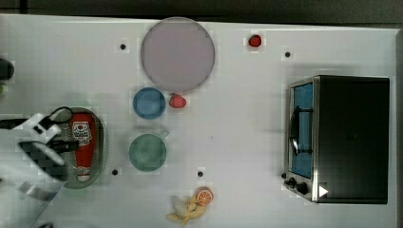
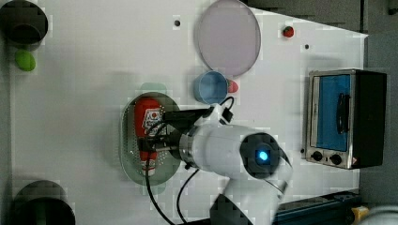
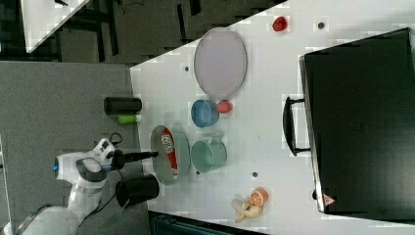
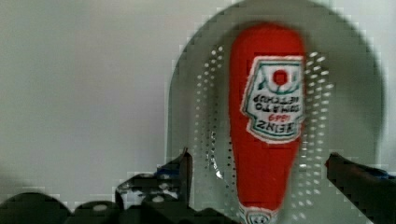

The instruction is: Pick ketchup from strainer and place it on the table

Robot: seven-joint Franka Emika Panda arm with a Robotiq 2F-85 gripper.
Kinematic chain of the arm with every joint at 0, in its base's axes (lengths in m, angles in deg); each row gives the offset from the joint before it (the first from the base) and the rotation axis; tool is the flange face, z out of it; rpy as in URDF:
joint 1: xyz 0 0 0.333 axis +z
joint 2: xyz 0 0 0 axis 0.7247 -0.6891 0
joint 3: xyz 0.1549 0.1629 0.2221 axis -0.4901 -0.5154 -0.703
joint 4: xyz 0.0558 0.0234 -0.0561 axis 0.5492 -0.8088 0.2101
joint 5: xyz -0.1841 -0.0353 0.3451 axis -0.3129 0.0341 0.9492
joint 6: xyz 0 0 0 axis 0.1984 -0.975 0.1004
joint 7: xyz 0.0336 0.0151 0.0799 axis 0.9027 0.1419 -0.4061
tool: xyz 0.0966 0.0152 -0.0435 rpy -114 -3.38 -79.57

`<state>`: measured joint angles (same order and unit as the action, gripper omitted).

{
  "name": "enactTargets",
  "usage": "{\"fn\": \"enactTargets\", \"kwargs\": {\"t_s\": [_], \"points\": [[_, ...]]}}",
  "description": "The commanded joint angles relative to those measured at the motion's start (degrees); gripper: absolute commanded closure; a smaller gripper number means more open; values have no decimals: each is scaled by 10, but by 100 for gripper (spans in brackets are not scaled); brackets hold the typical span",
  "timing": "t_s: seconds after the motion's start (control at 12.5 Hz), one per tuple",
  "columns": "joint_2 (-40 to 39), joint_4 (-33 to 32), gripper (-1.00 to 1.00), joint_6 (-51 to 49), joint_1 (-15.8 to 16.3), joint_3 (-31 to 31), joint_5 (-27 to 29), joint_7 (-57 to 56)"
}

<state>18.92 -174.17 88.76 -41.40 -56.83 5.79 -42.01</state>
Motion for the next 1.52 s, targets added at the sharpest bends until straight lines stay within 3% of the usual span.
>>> {"fn": "enactTargets", "kwargs": {"t_s": [0.08, 0.56, 0.64, 0.88, 1.12, 1.28, 1.52], "points": [[-40, -10, -100, 26, -9, 9, -54, 58], [-127, 5, -100, 80, 2, 26, -134, 123], [-134, 10, -91, 80, 5, 30, -142, 123], [-132, 14, -21, 80, 8, 33, -145, 123], [-102, 7, -21, 57, 2, 26, -144, 123], [-55, 1, -21, 32, -11, 5, -129, 123], [27, 8, -21, 1, -36, -30, -35, 123]]}}
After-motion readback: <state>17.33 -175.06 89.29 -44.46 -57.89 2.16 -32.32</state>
